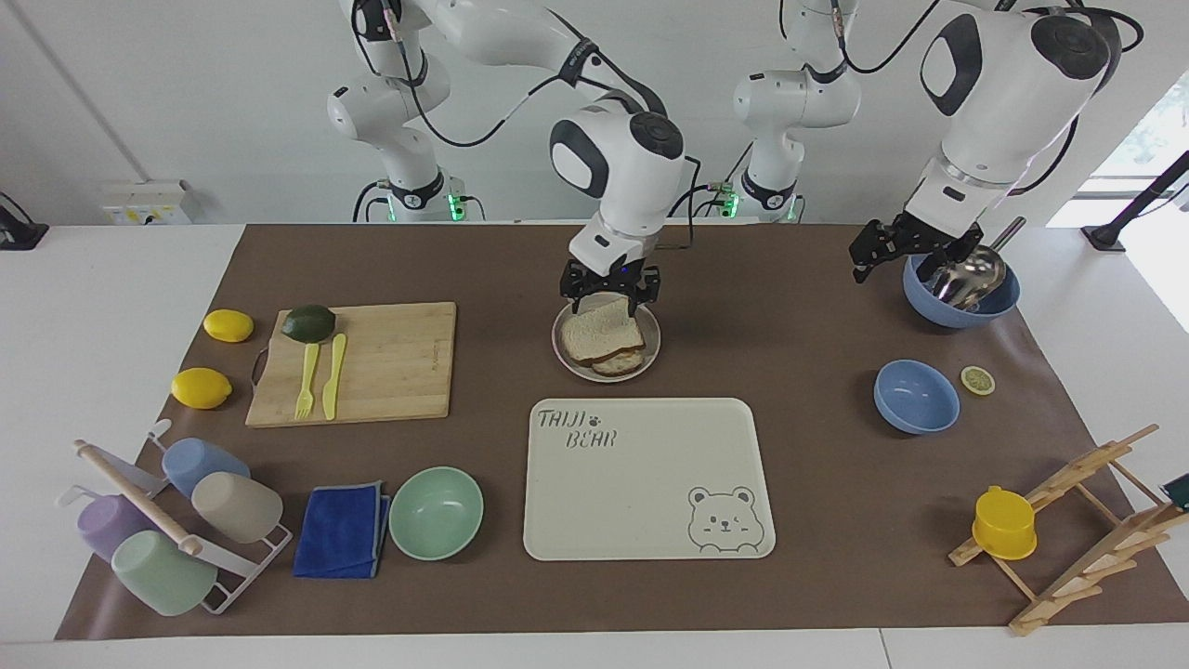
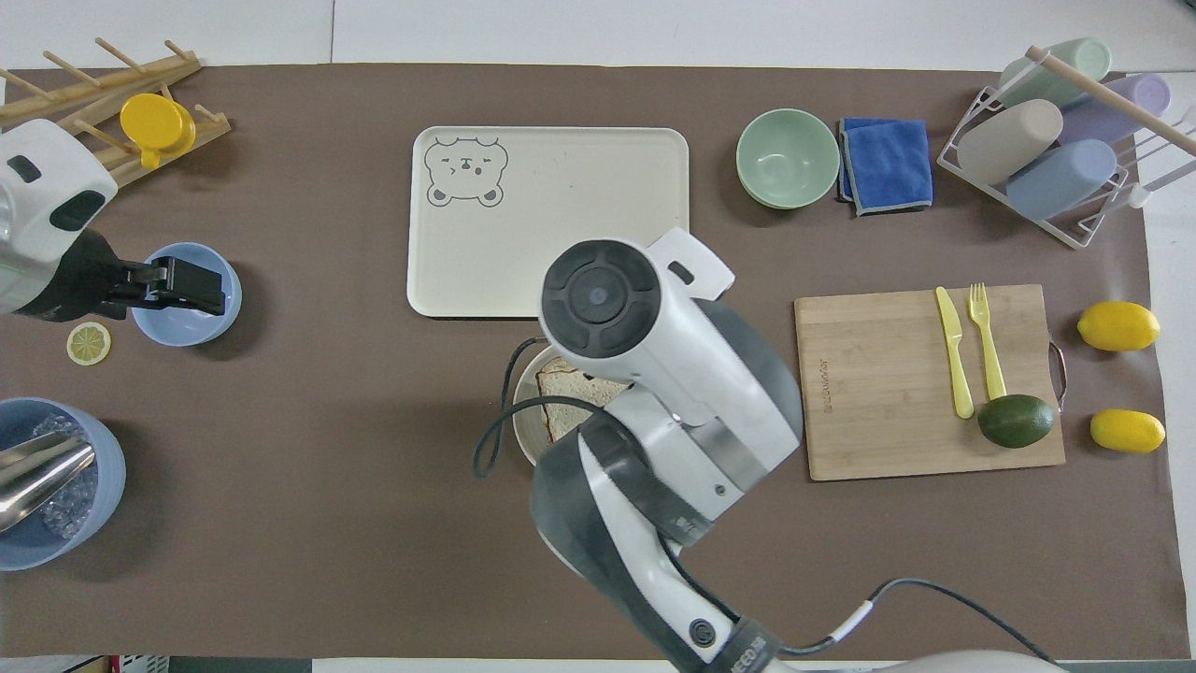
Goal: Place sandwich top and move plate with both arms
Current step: 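Withdraw the right gripper while the left gripper reaches the grey plate rim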
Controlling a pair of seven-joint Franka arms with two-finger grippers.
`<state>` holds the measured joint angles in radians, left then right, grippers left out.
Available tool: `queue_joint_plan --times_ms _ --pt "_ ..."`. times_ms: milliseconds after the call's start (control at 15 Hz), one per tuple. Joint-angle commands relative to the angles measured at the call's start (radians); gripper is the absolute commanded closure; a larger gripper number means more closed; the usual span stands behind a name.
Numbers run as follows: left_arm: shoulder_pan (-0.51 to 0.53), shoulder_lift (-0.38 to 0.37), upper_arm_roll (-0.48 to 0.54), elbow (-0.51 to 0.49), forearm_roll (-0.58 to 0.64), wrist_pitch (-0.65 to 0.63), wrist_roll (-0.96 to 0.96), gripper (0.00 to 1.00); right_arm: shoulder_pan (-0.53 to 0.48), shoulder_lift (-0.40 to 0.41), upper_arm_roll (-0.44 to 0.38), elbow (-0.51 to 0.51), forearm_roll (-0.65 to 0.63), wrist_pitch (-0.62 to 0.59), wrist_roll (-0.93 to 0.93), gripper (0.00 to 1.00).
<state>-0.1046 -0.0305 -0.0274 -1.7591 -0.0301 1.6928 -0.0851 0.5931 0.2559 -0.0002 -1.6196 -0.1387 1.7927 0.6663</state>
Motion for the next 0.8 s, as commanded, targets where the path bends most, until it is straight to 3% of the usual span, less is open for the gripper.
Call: queue_joint_plan --times_ms 0,467,733 --pt "-0.064 -0.046 0.001 -0.120 -0.004 0.079 -0.070 0.00 -0.109 -0.072 0.011 -0.022 0.030 -0.071 -0.075 0.00" --pt "-0.275 -0.028 0.001 -0.393 -0.044 0.395 -0.189 0.00 -0.332 -0.213 0.002 0.000 0.083 -0.246 -0.240 0.00" --pt "-0.385 0.026 0.001 -0.470 -0.119 0.565 -0.226 0.00 -0.484 -0.225 -0.001 0.055 0.086 -0.370 -0.476 0.00"
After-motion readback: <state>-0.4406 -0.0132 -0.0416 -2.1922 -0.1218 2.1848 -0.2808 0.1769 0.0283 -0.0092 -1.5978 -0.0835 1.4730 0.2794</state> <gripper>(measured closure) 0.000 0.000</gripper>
